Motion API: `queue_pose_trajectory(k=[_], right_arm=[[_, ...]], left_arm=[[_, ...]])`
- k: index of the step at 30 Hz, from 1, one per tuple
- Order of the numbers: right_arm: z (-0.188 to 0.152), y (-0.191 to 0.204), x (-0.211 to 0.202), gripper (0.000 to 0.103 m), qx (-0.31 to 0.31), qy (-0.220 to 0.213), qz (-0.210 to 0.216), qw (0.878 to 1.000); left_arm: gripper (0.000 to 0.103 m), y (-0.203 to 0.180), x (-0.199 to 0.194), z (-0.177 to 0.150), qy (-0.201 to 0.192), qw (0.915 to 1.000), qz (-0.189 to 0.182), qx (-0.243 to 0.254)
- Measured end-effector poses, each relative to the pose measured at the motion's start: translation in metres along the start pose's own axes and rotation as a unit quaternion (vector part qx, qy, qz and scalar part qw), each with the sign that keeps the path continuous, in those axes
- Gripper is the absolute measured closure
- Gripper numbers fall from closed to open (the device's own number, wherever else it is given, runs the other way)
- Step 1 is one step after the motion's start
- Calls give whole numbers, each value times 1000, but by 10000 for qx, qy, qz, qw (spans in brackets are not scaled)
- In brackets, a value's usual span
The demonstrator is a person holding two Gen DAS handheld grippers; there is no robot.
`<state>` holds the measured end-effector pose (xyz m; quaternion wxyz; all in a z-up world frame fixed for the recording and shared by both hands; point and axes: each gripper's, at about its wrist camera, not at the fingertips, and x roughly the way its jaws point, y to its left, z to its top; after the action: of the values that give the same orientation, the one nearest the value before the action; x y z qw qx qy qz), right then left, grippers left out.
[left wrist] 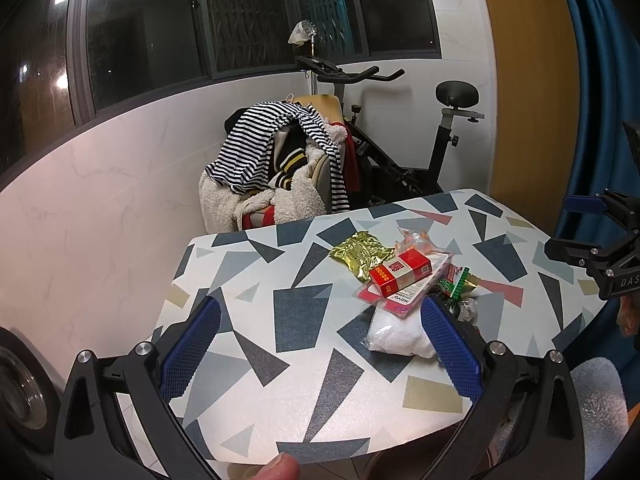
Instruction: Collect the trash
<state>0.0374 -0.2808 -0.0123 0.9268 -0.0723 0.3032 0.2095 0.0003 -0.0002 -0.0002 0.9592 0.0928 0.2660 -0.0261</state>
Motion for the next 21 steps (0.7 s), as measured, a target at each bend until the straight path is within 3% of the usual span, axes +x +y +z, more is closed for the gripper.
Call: queue_pose_trajectory(k=[21], right_arm=[[0,-2,0,5,-6,-2,-4,10000]], left_arm=[[5,0,0,0,4,10000,-7,-16]])
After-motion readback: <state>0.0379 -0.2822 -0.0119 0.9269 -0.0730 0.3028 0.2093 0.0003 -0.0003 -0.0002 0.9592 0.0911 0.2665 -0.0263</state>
